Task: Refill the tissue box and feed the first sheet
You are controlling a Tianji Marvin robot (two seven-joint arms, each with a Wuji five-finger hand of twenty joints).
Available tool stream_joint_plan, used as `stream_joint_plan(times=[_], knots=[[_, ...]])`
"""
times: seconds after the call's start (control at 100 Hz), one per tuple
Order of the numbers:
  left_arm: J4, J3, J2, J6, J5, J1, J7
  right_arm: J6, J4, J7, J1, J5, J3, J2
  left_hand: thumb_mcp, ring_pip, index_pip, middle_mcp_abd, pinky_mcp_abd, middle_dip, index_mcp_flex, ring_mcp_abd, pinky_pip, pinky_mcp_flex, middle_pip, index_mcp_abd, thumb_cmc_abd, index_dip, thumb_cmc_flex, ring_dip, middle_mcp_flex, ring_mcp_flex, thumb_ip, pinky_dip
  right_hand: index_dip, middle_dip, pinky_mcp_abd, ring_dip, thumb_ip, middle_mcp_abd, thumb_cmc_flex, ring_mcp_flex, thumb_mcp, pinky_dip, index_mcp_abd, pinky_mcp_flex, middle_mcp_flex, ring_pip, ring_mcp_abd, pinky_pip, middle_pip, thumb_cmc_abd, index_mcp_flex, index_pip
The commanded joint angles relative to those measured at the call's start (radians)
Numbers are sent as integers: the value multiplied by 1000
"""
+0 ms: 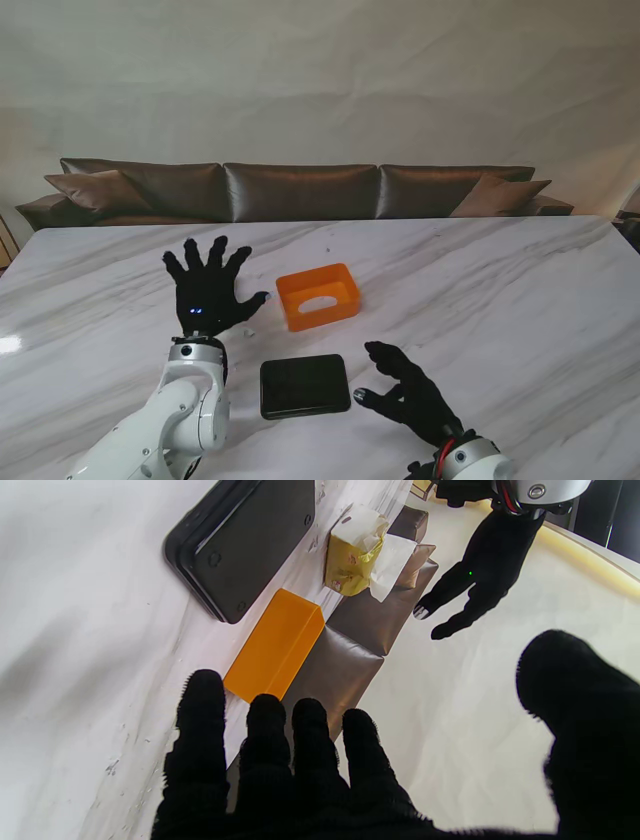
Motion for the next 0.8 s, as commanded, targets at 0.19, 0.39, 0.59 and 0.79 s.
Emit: stream_joint_plan(times=[0.19, 0.39, 0.59, 0.79], knots=[[29, -26, -21, 18, -76, 24, -35, 7, -8, 17, 3, -7, -16, 1, -95, -209, -184, 53, 89, -210, -147, 45, -94, -21, -310, 76, 15, -105, -2, -135, -171, -109, 3, 33, 8, 6, -13, 13, -15, -39, -8, -5, 6, -12, -55, -4, 15, 9, -12, 11, -15, -31, -9, 1], [121, -16, -32, -3, -139, -23, -30, 14, -8, 14, 5, -9, -22, 1, -47, -207, -228, 57, 120, -222, -170, 64, 48, 23, -310, 25, -13, -119, -14, -178, -175, -112, -5, 96, 9, 6, -13, 13, -17, -42, -7, -5, 6, -11, -62, -3, 16, 9, -13, 10, -15, -29, -4, 1], [276, 14, -59, -44, -221, -98, 37, 23, -9, 16, 6, -9, -19, 0, -24, -195, -252, 59, 137, -222, -142, 75, 111, 32, -310, 24, -33, -126, -24, -123, -175, -108, -10, 92, 8, 6, -14, 13, -19, -44, -7, -6, 6, -11, -68, -3, 17, 8, -15, 9, -15, -28, 2, -3], [389, 50, -71, -75, -263, -158, 54, 33, -7, 16, 6, -8, -15, 0, 50, -102, -255, 63, 135, -174, -127, 93, 248, 90, -266, 15, -66, -136, -34, -10, -142, -79, -13, 120, 9, 7, -14, 13, -20, -43, -5, -5, 5, -10, -68, -3, 19, 8, -17, 8, -14, -26, 5, -5]])
